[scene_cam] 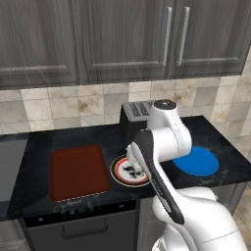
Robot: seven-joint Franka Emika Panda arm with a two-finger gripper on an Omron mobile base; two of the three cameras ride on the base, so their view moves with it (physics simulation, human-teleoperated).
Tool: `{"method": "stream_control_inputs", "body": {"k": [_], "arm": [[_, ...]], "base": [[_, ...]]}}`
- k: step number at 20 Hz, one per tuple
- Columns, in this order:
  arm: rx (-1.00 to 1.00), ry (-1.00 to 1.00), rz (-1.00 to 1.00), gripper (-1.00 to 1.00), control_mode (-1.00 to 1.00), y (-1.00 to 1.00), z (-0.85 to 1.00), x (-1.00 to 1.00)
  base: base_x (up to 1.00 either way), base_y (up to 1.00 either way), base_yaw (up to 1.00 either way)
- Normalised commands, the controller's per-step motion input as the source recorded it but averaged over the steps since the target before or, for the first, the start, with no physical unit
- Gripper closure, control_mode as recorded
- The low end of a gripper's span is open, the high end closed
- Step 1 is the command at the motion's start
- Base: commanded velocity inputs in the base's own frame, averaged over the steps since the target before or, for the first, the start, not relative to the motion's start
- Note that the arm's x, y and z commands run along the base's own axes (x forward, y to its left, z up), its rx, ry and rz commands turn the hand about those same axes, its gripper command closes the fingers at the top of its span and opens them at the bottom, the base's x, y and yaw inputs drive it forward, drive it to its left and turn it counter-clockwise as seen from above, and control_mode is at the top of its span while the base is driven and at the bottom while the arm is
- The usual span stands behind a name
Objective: Move the dessert items from the plates to the tray.
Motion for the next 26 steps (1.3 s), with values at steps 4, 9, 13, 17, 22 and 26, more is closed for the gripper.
{"method": "stream_control_inputs", "body": {"k": [4, 9, 13, 17, 22, 26], "arm": [[0.00, 0.04, 0.00, 1.00, -1.00, 0.89, 0.19, -0.04], [0.00, 0.03, 0.00, 1.00, -1.00, 0.84, 0.01, 0.00], [0.00, 0.03, 0.00, 1.00, -1.00, 0.82, 0.00, 0.00], [0.06, 0.00, 0.00, 1.00, -1.00, 0.64, -0.18, 0.04], [0.06, 0.00, 0.00, 1.00, -1.00, 0.49, -0.26, 0.16], [0.06, -0.06, 0.00, 1.00, -1.00, 0.32, -0.58, 0.33]], "base": [[0.00, 0.00, 0.00], [0.00, 0.00, 0.00], [0.00, 0.00, 0.00], [0.00, 0.00, 0.00], [0.00, 0.00, 0.00], [0.00, 0.00, 0.00]]}}
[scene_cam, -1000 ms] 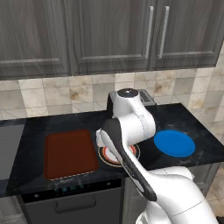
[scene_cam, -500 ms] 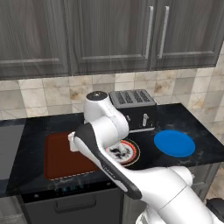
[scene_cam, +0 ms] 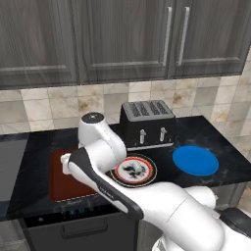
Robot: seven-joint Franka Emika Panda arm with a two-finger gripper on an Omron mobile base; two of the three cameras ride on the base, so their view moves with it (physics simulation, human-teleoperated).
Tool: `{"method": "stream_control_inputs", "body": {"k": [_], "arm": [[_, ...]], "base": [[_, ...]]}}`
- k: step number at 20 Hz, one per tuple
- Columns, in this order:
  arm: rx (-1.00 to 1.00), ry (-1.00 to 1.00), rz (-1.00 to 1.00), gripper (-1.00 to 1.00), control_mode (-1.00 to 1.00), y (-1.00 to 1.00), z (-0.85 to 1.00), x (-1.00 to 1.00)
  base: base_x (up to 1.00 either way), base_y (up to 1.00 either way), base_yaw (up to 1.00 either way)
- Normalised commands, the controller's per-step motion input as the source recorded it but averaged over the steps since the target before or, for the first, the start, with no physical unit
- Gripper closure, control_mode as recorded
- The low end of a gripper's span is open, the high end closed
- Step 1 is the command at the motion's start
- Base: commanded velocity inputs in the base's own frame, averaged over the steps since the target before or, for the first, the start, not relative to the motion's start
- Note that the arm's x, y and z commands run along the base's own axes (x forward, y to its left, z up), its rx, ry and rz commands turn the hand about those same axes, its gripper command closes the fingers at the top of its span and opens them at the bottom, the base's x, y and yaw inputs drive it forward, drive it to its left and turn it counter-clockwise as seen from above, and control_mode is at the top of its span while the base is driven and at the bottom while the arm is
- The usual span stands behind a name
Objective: Move the dessert items from the plates to the tray.
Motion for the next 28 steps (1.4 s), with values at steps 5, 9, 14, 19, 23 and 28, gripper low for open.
{"method": "stream_control_inputs", "body": {"k": [5, 9, 14, 19, 23, 28], "arm": [[0.03, -0.02, 0.00, 1.00, -1.00, 0.15, -0.40, 0.48], [0.00, 0.00, 0.00, 1.00, -1.00, 0.01, -0.24, 0.70], [0.00, 0.00, 0.00, 1.00, -1.00, 0.03, -0.27, 0.51], [0.00, 0.00, 0.00, 1.00, -1.00, 0.34, -0.40, 0.12], [0.00, 0.00, 0.00, 1.00, -1.00, 0.29, -0.44, 0.08], [0.00, 0.00, 0.00, 1.00, -1.00, 0.17, -0.34, 0.13]], "base": [[0.00, 0.00, 0.00], [0.00, 0.00, 0.00], [0.00, 0.00, 0.00], [0.00, 0.00, 0.00], [0.00, 0.00, 0.00], [0.00, 0.00, 0.00]]}}
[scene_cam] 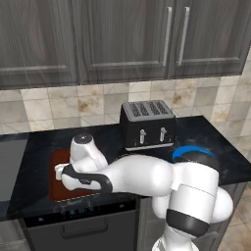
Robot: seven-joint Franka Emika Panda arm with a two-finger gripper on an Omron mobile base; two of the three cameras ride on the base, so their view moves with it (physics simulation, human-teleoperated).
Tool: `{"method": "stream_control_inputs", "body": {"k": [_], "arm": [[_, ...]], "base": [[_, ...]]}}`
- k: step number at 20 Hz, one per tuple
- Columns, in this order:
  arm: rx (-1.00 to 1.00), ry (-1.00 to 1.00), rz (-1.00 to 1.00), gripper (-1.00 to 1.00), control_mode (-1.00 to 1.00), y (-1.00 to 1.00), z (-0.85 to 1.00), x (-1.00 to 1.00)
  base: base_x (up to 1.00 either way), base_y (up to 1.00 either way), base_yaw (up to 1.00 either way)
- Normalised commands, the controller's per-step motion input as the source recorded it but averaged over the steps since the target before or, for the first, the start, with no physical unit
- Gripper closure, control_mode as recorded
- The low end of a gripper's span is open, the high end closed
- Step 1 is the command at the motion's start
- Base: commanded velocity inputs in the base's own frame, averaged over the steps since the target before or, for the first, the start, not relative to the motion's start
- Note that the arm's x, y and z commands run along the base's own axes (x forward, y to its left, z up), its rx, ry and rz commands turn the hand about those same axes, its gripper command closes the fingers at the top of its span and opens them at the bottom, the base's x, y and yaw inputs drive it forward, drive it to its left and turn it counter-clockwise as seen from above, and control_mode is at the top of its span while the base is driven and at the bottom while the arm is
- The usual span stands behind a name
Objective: Move the dessert items from the plates to the tray.
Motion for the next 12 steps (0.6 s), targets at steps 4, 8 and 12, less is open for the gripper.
{"method": "stream_control_inputs", "body": {"k": [4, 8, 12], "arm": [[0.00, 0.01, 0.00, 1.00, -1.00, 0.01, -0.28, 0.07], [0.00, 0.04, 0.00, 1.00, -1.00, 0.00, -0.17, 0.01], [0.00, 0.05, 0.00, 1.00, -1.00, 0.00, -0.18, 0.00]], "base": [[0.00, 0.00, 0.00], [0.00, 0.00, 0.00], [0.00, 0.00, 0.00]]}}
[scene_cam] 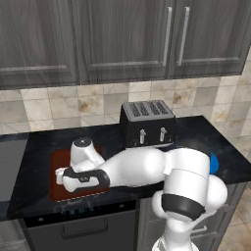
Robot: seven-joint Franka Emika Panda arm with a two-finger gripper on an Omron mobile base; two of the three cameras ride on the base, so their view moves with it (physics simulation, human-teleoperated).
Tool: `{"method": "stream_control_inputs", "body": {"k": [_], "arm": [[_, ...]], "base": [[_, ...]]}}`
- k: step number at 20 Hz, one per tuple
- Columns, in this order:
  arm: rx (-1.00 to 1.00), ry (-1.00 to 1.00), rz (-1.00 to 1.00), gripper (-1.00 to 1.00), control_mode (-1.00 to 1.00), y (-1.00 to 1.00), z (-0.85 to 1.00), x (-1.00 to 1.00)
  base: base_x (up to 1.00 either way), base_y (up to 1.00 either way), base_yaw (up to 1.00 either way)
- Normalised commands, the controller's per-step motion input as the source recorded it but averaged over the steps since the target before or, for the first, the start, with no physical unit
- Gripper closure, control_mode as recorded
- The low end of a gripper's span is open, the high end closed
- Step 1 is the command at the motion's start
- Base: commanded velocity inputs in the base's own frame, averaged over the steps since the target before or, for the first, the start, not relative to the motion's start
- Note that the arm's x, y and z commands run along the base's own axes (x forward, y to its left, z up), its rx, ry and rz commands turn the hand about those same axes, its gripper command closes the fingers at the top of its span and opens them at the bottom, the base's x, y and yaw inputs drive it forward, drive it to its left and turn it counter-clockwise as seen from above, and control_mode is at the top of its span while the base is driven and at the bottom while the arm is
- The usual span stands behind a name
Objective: Move the dessert items from the plates to the tray.
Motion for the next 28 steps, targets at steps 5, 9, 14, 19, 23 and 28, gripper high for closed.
{"method": "stream_control_inputs", "body": {"k": [5, 9, 14, 19, 23, 28], "arm": [[0.00, 0.02, 0.00, 1.00, -1.00, 0.00, -0.24, 0.00], [0.00, 0.00, 0.00, 1.00, -1.00, 0.00, -0.14, 0.00], [0.00, 0.00, 0.00, -1.00, -1.00, 0.02, -0.04, 0.00], [0.00, 0.00, 0.00, -1.00, -1.00, 0.00, 0.00, 0.00], [0.00, 0.00, 0.00, -1.00, -1.00, 0.00, 0.00, 0.00], [0.00, 0.00, 0.00, -1.00, -1.00, -0.01, 0.18, 0.00]], "base": [[0.00, 0.00, 0.00], [0.00, 0.00, 0.00], [0.00, 0.00, 0.00], [0.00, 0.00, 0.00], [0.00, 0.00, 0.00], [0.00, 0.00, 0.00]]}}
